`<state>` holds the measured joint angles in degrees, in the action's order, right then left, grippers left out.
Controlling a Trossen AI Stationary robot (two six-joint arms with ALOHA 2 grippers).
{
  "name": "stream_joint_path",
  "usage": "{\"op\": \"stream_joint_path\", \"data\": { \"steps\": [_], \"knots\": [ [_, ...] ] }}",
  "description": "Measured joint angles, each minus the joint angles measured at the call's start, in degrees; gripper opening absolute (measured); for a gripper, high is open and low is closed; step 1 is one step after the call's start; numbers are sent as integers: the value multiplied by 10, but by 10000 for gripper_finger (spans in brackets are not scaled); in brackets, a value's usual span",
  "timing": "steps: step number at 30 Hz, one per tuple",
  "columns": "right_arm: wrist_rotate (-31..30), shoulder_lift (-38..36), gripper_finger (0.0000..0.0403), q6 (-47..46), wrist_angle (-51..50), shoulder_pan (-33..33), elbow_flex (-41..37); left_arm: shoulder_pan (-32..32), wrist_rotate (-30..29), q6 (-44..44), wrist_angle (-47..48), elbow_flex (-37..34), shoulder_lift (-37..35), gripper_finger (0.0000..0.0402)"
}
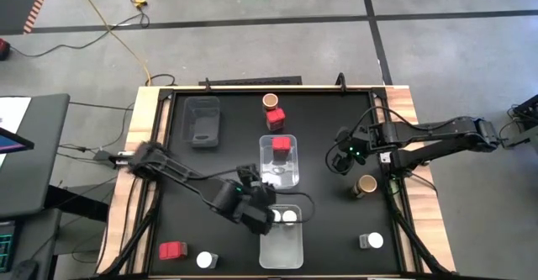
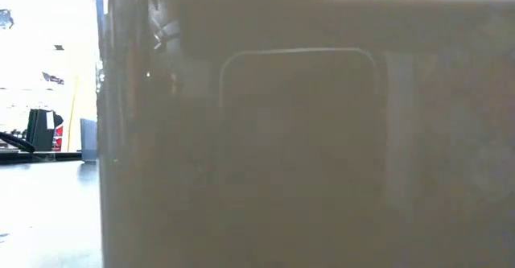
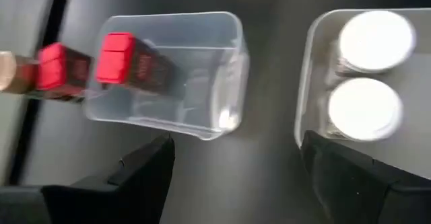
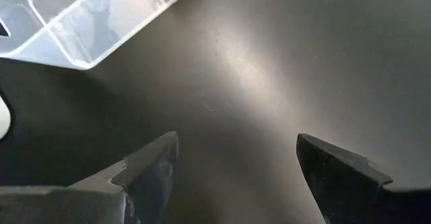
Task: Sort spices by type
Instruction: Put the gold seasoning bottle into the black bin
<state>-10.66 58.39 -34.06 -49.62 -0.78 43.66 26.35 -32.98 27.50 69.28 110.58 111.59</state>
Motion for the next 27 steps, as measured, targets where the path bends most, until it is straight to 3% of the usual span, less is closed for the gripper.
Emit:
{"op": "stream_joint_path", "data": {
  "steps": [5, 13, 20, 27],
  "knots": [
    [0, 0, 329, 0, 13, 0, 0, -7, 62, -16, -202, -225, -127, 309],
    [0, 0, 329, 0, 31, 0, 0, -21, 123, -38, -365, -486, -335, 309],
    [0, 0, 329, 0, 39, -1, 0, -33, 122, -52, -367, -613, -525, 309],
    [0, 0, 329, 0, 39, -1, 0, -37, 119, -105, -352, -671, -667, 309]
  ]
}}
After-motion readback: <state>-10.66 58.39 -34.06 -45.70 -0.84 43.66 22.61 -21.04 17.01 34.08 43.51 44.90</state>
